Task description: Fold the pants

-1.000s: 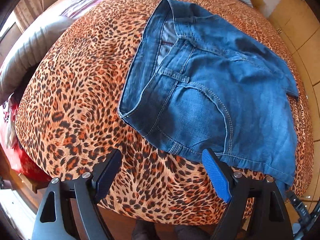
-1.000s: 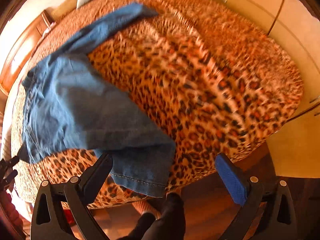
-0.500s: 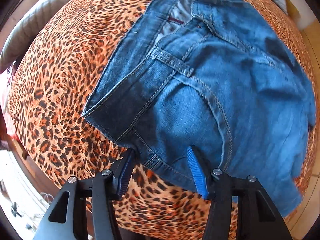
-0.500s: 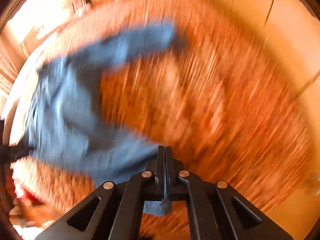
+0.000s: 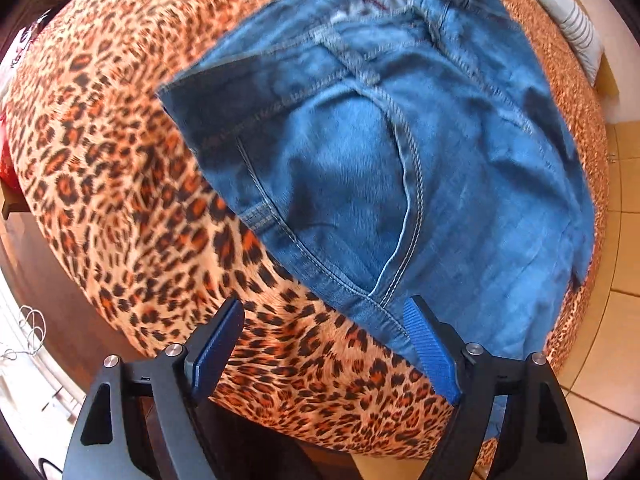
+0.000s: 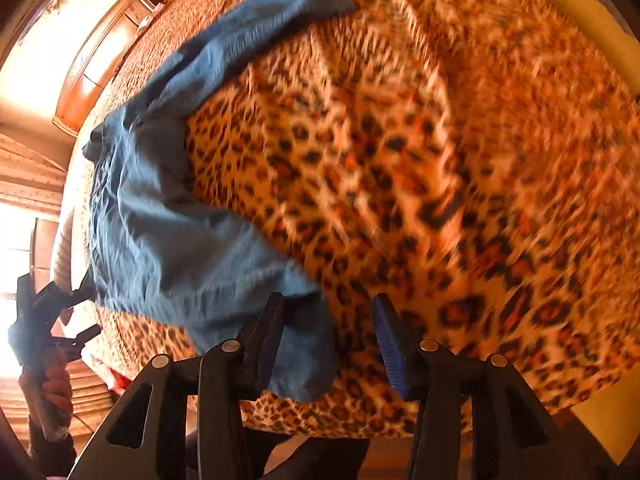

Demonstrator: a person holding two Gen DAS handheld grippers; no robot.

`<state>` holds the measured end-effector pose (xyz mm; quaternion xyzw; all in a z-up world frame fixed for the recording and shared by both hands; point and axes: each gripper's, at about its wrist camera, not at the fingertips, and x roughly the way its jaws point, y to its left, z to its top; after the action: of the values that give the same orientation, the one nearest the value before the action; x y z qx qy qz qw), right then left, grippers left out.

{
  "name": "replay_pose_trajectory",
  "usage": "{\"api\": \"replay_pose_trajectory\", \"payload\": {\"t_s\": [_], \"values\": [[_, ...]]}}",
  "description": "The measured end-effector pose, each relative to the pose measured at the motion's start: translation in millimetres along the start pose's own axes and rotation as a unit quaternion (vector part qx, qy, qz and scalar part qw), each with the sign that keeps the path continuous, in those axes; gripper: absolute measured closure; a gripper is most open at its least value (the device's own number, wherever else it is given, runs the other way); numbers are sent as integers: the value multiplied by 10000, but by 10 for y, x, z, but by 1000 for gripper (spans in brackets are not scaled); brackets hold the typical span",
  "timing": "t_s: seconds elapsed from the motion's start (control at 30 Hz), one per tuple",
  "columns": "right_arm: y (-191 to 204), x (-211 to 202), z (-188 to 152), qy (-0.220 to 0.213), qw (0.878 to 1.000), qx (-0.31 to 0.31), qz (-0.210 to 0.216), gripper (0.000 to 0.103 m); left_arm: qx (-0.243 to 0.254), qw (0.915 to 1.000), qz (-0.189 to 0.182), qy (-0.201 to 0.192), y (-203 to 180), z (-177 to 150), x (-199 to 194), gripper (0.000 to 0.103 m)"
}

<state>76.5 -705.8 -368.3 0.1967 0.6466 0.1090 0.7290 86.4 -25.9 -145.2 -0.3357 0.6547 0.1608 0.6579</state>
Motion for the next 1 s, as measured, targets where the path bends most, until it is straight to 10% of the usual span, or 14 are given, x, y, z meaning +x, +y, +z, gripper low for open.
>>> {"api": "replay_pose_trajectory", "payload": {"t_s": [0.23,0.33,0.4,0.53,1.0], "values": [[202,148,-164,76,9993,-9,379,40,230,9987,77,453,-295,110,373,12],[328,207,-186,-20,9983,5,586,52,266,9972,-426,546,-350,228,380,40],[389,199,-125,-52,9983,-86,578,87,180,9969,-488,583,-322,353,424,55],[464,141,-4,-154,9988,-210,426,87,-317,9896,-1111,852,-4,542,409,86],[544,-323,515,-1219,9905,-628,-99,91,28,9856,-1616,490,-298,531,20,95]]}}
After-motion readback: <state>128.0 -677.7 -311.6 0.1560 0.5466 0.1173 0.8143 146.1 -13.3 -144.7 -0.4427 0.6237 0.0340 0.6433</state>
